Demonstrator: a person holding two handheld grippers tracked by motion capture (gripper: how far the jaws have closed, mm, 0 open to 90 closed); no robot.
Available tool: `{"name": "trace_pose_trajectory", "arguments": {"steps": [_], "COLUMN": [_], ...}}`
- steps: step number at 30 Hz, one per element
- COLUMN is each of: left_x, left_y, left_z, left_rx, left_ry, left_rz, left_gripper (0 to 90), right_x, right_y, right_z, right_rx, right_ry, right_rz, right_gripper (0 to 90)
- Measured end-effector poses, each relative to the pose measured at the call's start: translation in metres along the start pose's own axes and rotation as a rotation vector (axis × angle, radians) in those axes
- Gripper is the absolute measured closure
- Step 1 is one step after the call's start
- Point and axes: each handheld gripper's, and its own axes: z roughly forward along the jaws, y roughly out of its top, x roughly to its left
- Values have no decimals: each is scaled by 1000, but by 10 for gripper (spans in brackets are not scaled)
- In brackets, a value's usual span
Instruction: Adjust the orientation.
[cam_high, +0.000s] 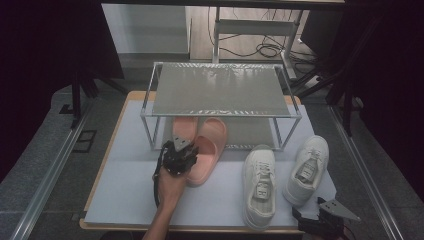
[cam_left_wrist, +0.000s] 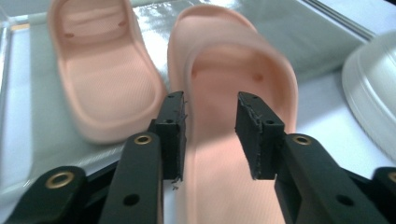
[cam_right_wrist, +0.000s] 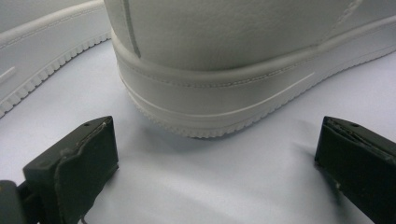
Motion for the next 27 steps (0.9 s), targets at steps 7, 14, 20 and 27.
{"name": "trace_pose_trajectory", "arguments": {"steps": [7,14,20,27], "left_x": [8,1,0,-5], "left_y": [-29,-58,-68,-74], "left_z": [-28,-33,-35,-26], "left_rx": [50,117,131,173], "left_ry": [-121,-146,-134,-130], "left_rz": [41,76,80,107], "left_gripper": [774,895,897,897], "right_x": [0,0,0,0], "right_y": [0,0,0,0], "right_z": [0,0,0,0], "right_rx": [-1,0,-1,-1], "right_ry": [-1,-2,-2,-2], "right_rz": [1,1,1,1], "right_gripper": [0,0,0,0]}}
